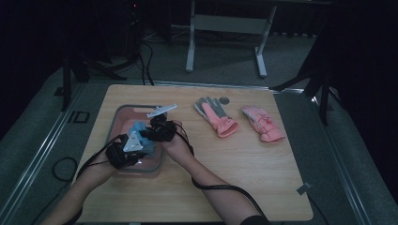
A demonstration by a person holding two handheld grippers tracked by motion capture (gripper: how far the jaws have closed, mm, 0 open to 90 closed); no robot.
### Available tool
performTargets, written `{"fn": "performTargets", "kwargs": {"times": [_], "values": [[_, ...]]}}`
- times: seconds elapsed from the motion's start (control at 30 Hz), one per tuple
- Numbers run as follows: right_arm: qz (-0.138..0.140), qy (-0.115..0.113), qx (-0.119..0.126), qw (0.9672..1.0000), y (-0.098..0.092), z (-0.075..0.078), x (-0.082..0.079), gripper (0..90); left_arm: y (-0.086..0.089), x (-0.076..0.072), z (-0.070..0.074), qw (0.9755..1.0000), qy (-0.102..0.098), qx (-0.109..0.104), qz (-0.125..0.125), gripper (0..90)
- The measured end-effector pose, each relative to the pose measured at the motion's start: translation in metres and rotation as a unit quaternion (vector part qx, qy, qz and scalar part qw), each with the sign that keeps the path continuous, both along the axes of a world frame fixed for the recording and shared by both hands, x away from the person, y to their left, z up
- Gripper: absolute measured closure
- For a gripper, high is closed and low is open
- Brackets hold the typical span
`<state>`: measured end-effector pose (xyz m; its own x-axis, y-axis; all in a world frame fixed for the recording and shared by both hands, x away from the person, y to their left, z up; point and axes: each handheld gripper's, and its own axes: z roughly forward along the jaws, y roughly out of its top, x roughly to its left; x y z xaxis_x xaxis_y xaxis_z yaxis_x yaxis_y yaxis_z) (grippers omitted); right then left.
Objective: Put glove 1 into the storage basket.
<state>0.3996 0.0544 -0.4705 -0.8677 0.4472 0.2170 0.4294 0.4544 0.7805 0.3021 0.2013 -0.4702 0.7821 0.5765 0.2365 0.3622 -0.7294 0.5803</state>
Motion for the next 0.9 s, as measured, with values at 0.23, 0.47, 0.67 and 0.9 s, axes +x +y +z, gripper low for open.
{"fn": "performTargets", "kwargs": {"times": [0.23,0.47,0.67,0.9], "values": [[-0.003,0.004,-0.024,0.9997,0.004,-0.011,0.006,79.6,-0.006,0.009,-0.009,0.9995,0.017,0.022,0.012,78.9],[0.004,0.007,-0.078,0.9969,0.018,-0.016,0.015,79.1,-0.009,0.015,-0.014,0.9986,0.032,0.036,0.019,78.8],[-0.013,0.014,-0.1,0.9948,0.021,-0.017,0.018,78.6,-0.01,0.021,-0.014,0.9976,0.051,0.04,0.026,78.3],[-0.016,0.008,-0.133,0.991,0.031,-0.016,0.019,59.4,-0.012,0.029,-0.016,0.9949,0.086,0.049,0.022,73.1]]}}
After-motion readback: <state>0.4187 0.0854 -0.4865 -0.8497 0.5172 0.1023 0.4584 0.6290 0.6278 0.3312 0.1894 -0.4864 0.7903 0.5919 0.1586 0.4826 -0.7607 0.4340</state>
